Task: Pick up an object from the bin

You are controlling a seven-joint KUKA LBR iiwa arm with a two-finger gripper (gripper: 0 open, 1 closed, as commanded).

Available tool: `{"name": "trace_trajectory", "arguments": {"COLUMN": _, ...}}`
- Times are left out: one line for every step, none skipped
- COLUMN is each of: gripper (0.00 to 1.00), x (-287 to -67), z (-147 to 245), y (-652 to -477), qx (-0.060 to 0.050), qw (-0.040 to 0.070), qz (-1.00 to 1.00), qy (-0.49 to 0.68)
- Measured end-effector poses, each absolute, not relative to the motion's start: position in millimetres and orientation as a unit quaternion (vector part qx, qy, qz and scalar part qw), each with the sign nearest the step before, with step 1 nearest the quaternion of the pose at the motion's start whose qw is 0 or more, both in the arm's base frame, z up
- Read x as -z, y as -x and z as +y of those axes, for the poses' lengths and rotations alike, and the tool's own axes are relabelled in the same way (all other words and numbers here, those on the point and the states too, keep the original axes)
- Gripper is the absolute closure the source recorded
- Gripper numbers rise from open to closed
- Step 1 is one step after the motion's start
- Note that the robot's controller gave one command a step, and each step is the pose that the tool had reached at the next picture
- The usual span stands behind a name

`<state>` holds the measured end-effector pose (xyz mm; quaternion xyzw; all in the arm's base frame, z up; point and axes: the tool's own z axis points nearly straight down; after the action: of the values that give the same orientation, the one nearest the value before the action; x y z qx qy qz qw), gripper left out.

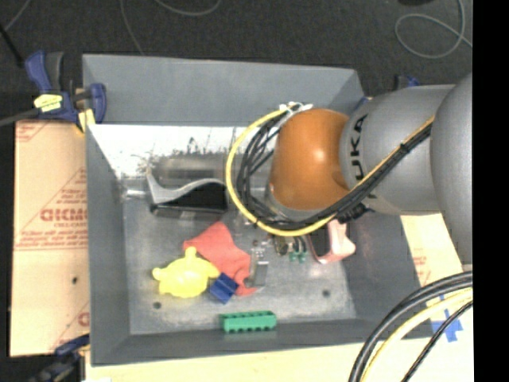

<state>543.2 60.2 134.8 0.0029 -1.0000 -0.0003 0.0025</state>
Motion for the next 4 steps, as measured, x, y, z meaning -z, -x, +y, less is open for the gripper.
{"name": "trace_trajectory", "arguments": {"gripper": 0.0, "x": -139.4, "z": 60.1, "y": -544.8, "qx": 0.001, "qw": -0.001, "qz": -1.0, "qy": -0.002}}
{"name": "trace_trajectory", "arguments": {"gripper": 0.0, "x": -123.8, "z": 69.6, "y": -537.7, "qx": -0.001, "qw": -0.005, "qz": -1.0, "qy": -0.03}}
{"name": "trace_trajectory", "arguments": {"gripper": 1.0, "x": -70.9, "z": 114.5, "y": -534.5, "qx": 0.001, "qw": -0.002, "qz": -0.985, "qy": -0.172}}
{"name": "trace_trajectory", "arguments": {"gripper": 1.0, "x": -70.9, "z": 114.5, "y": -534.5, "qx": 0.001, "qw": -0.002, "qz": -0.985, "qy": -0.172}}
